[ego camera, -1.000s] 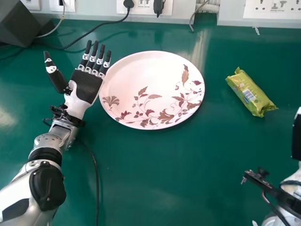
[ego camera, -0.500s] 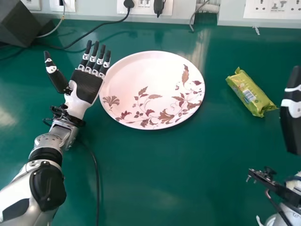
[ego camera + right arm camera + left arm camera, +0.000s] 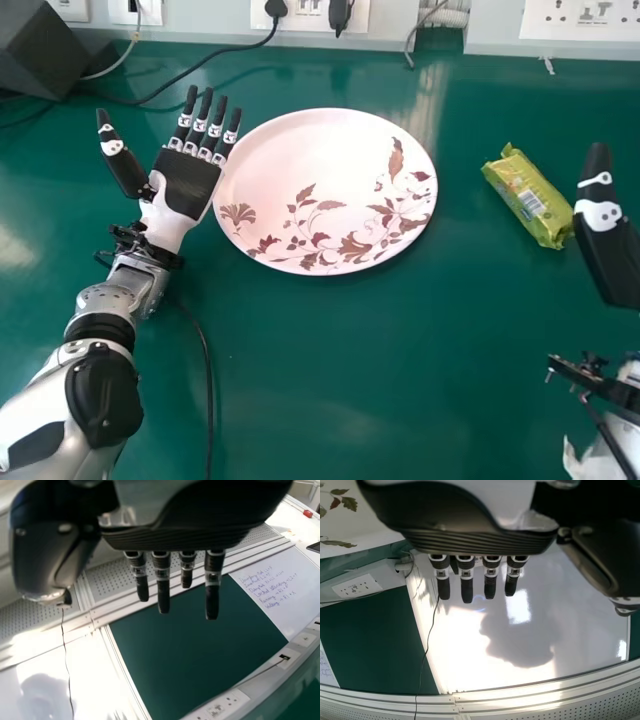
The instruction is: Pick up biscuit and place it in the plate
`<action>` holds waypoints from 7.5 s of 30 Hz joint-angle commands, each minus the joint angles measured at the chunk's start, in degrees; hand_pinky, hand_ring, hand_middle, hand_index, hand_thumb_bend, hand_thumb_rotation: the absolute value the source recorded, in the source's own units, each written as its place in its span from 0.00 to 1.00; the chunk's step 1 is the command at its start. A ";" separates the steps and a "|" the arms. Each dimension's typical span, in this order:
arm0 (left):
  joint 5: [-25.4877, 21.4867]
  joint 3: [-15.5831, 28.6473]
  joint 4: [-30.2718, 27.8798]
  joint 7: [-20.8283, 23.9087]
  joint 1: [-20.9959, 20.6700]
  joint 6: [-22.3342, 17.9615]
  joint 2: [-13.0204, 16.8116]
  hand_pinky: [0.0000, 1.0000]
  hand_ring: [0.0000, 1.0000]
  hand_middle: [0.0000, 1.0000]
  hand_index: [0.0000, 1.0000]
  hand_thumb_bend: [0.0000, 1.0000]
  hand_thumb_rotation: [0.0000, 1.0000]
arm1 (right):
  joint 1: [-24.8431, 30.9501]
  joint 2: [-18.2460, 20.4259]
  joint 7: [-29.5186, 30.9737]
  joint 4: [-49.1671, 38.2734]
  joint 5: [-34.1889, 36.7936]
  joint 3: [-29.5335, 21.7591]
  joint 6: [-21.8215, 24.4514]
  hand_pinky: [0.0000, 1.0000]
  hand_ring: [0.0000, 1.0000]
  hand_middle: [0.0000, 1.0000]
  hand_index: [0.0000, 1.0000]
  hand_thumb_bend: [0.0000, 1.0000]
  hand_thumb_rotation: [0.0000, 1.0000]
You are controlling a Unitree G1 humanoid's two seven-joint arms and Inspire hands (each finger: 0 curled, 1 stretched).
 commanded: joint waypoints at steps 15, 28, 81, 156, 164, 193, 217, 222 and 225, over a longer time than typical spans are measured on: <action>-0.27 1.00 2.08 1.40 1.45 -0.51 -1.63 1.00 0.99 1.00 1.00 1.00 0.91 | -9.47 -3.46 15.98 -0.45 -11.05 -0.60 4.78 0.65 0.81 0.95 0.97 0.85 0.71; 0.44 0.28 2.20 -1.18 1.29 -0.75 -1.91 0.99 0.97 1.00 1.00 1.00 0.86 | -16.82 -6.76 26.40 3.07 -17.98 -1.18 6.31 0.69 0.84 0.97 1.00 0.89 0.72; 0.74 0.27 2.09 -1.11 1.14 0.13 -1.29 1.00 0.95 1.00 1.00 1.00 0.84 | -28.63 -18.82 38.32 24.80 -17.02 3.38 13.06 0.68 0.83 0.97 1.00 0.88 0.71; -1.23 2.15 2.42 -3.63 0.85 5.01 -0.13 1.00 0.99 0.99 1.00 1.00 0.71 | -34.32 -39.18 40.98 49.32 -6.29 18.94 21.73 0.58 0.73 0.92 1.00 0.74 0.65; -2.10 3.62 3.05 -4.89 0.84 6.73 0.11 1.00 0.97 1.00 1.00 1.00 0.64 | -33.71 -38.97 40.79 49.21 -6.76 19.96 21.69 0.59 0.73 0.96 1.00 0.68 0.61; -7.45 8.24 3.45 0.16 0.36 13.89 -0.22 1.00 0.95 0.99 1.00 1.00 0.63 | -29.56 -41.37 34.72 48.81 1.54 20.13 17.84 0.45 0.50 0.66 0.84 0.35 0.00; -8.87 9.43 1.92 7.51 -0.73 13.14 -0.61 1.00 0.96 0.99 1.00 1.00 0.59 | -28.79 -41.78 35.95 44.42 2.27 18.92 19.08 0.28 0.32 0.31 0.59 0.16 0.37; -10.05 10.03 1.68 10.19 -0.97 13.23 -0.87 1.00 0.95 0.99 1.00 1.00 0.62 | -28.08 -42.11 35.34 43.85 2.34 18.47 18.74 0.25 0.28 0.26 0.55 0.15 0.05; -10.23 9.86 1.80 10.02 -0.95 13.85 -0.74 1.00 0.95 0.99 1.00 1.00 0.63 | -27.51 -42.28 34.90 43.40 2.51 18.01 18.58 0.22 0.26 0.21 0.51 0.17 0.50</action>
